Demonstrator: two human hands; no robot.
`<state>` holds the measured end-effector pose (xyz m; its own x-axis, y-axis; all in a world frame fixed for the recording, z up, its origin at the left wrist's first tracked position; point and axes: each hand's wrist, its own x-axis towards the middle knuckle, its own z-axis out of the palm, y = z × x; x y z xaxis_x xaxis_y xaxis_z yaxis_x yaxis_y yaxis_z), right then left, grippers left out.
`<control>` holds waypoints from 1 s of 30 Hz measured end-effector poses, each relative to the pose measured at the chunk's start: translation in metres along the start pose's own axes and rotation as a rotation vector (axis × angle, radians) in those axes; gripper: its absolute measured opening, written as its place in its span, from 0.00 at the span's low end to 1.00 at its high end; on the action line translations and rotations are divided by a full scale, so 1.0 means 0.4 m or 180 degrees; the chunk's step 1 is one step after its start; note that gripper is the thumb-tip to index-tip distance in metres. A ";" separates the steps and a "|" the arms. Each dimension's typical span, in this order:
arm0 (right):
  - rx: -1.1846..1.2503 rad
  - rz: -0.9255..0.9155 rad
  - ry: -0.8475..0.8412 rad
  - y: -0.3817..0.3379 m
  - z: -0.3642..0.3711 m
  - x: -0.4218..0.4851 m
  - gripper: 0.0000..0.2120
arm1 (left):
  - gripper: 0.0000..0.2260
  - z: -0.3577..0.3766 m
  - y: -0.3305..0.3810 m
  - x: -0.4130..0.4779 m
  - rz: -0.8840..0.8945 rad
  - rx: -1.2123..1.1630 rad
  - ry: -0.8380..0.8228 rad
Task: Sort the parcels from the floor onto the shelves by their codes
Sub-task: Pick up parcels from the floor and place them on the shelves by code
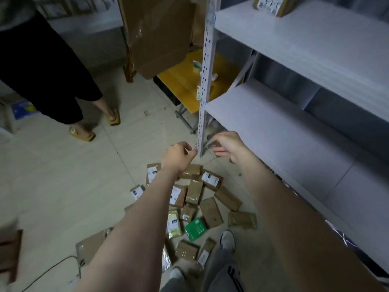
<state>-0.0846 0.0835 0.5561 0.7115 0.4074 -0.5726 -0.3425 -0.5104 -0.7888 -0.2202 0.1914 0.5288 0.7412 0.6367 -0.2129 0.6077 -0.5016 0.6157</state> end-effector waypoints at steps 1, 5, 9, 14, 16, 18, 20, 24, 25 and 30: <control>-0.0065 0.0132 -0.0002 0.037 0.000 0.002 0.10 | 0.15 0.020 -0.015 -0.014 -0.0036 0.0008 -0.0118; -0.0036 0.0483 0.0113 0.162 -0.014 0.028 0.04 | 0.17 0.090 -0.066 -0.039 -0.0217 -0.0039 -0.0556; -0.0048 0.0679 0.0185 0.258 -0.024 0.079 0.03 | 0.21 0.160 -0.111 -0.028 -0.0391 -0.0051 -0.0826; -0.0455 0.0774 0.0199 0.386 -0.036 0.192 0.12 | 0.24 0.242 -0.221 0.048 -0.0514 0.0325 -0.1224; -0.0591 0.0828 0.0169 0.434 -0.027 0.246 0.14 | 0.24 0.261 -0.264 0.079 -0.0616 0.0394 -0.1166; -0.0656 0.0893 0.0155 0.482 -0.006 0.303 0.16 | 0.24 0.293 -0.300 0.108 -0.0698 0.0384 -0.1128; -0.0750 0.0879 0.0106 0.534 0.027 0.362 0.16 | 0.24 0.340 -0.327 0.132 -0.0750 0.0398 -0.1106; -0.1100 0.0809 -0.0060 0.642 0.108 0.474 0.09 | 0.22 0.476 -0.387 0.174 -0.0839 0.0314 -0.1213; -0.1223 0.0780 -0.0141 0.668 0.126 0.501 0.07 | 0.21 0.512 -0.401 0.182 -0.0855 0.0309 -0.1245; -0.1843 0.0638 -0.0211 0.809 0.159 0.639 0.14 | 0.22 0.671 -0.452 0.233 -0.1120 0.0283 -0.1365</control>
<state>-0.0527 0.0707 0.1402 0.6217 0.2978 -0.7245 -0.0635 -0.9027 -0.4255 -0.1845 0.1840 0.1939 0.5277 0.4886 -0.6948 0.8473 -0.3611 0.3895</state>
